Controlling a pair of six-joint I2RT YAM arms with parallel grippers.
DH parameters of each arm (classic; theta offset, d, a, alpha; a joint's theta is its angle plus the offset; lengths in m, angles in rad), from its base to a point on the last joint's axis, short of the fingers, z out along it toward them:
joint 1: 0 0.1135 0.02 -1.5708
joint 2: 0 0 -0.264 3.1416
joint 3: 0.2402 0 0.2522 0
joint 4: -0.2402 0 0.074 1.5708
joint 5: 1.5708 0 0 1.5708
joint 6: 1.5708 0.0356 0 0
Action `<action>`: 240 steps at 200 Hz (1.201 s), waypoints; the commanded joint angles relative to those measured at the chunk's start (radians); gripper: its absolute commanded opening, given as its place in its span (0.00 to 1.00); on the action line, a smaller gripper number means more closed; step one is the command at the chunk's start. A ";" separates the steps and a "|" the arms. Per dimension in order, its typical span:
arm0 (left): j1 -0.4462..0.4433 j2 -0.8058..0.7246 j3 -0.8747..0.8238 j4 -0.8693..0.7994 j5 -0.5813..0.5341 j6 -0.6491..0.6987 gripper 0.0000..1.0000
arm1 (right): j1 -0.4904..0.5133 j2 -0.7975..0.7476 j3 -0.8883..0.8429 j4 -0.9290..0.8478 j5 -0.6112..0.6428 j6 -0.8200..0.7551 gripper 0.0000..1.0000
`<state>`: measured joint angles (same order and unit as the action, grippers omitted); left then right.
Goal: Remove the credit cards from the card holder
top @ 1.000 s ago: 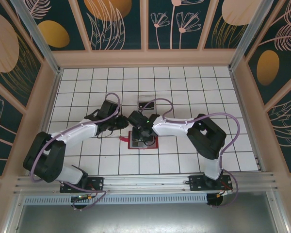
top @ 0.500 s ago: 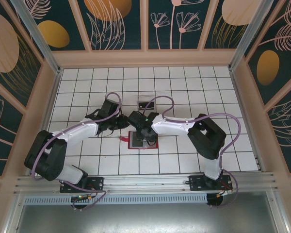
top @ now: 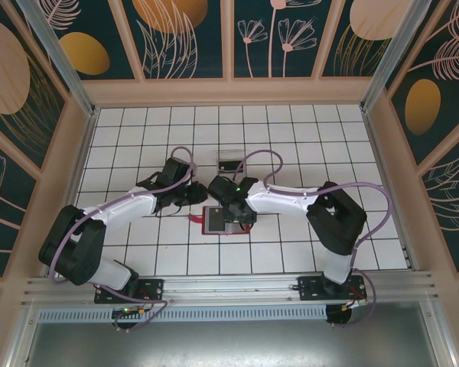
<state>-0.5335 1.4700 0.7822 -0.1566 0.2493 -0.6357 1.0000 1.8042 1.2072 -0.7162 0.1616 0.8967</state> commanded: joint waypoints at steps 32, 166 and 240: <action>-0.037 -0.026 -0.026 0.007 0.039 -0.015 0.24 | -0.027 -0.098 -0.043 -0.043 0.054 -0.004 0.37; -0.108 0.012 -0.093 -0.023 0.034 -0.059 0.20 | -0.110 -0.123 -0.202 0.473 -0.392 -0.049 0.25; -0.117 0.065 -0.080 -0.049 0.008 -0.044 0.19 | -0.122 -0.075 -0.226 0.520 -0.427 -0.049 0.20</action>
<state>-0.6422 1.5127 0.7017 -0.1696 0.2787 -0.6827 0.8886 1.7096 0.9985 -0.2241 -0.2432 0.8509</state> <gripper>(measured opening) 0.186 0.203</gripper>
